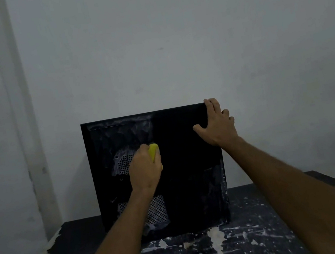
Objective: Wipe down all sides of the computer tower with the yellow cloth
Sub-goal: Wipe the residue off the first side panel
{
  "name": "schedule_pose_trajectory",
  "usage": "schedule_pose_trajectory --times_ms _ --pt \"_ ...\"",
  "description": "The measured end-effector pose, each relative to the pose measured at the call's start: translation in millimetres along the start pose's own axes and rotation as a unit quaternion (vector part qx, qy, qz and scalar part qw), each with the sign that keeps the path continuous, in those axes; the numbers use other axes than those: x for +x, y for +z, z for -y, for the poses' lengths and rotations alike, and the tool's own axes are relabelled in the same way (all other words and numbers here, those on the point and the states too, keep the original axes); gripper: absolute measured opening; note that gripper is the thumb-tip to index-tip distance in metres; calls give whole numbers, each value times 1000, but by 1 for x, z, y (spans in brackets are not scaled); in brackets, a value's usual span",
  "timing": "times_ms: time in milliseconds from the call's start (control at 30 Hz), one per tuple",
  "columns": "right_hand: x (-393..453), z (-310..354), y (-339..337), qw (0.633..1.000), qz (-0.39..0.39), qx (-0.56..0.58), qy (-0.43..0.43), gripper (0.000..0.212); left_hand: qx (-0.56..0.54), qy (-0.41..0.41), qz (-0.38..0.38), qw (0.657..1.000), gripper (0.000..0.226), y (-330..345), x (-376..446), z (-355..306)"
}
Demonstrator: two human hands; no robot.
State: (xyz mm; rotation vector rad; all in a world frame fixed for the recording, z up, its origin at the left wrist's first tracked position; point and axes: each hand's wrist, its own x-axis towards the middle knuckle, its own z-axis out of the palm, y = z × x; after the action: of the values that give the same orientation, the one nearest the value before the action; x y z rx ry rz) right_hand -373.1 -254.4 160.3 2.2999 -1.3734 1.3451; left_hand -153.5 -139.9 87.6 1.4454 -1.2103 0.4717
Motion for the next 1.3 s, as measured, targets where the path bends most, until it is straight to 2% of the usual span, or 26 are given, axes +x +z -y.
schedule_pose_trajectory --times_ms 133,233,333,433,567,700,767,900,1000,1133,1233,1300 --pt "0 2 0 1000 3 3 4 92 -16 -8 -16 1000 28 -5 7 -6" --pt "0 2 0 1000 2 4 6 92 16 20 6 1000 29 -4 12 -8" --pt "0 2 0 1000 2 1 4 92 -12 -16 -22 1000 30 -6 15 -14" --pt "-1 2 0 1000 -1 3 6 92 31 27 4 999 30 -2 17 -22" --pt "1 1 1 1000 -2 1 2 91 32 -6 -24 999 30 -5 28 -32" --pt "1 0 1 1000 -4 -2 -1 90 83 41 -6 996 31 -7 37 -36" --pt "1 0 2 1000 -7 -7 -3 90 72 27 -28 997 31 -12 45 -37" --pt "1 0 3 1000 -16 -14 -3 87 117 47 -7 992 34 -16 54 -45" --pt "1 1 4 999 -24 -22 -3 85 90 11 -36 995 33 -20 60 -50" --pt "1 0 4 999 -25 -25 -6 84 109 28 -6 994 31 -14 58 -61" --pt "2 0 5 999 -23 -25 -3 84 76 -26 -27 996 34 -10 60 -70" --pt "2 -1 5 999 -20 -26 -1 85 88 -24 -12 996 34 -6 61 -78"
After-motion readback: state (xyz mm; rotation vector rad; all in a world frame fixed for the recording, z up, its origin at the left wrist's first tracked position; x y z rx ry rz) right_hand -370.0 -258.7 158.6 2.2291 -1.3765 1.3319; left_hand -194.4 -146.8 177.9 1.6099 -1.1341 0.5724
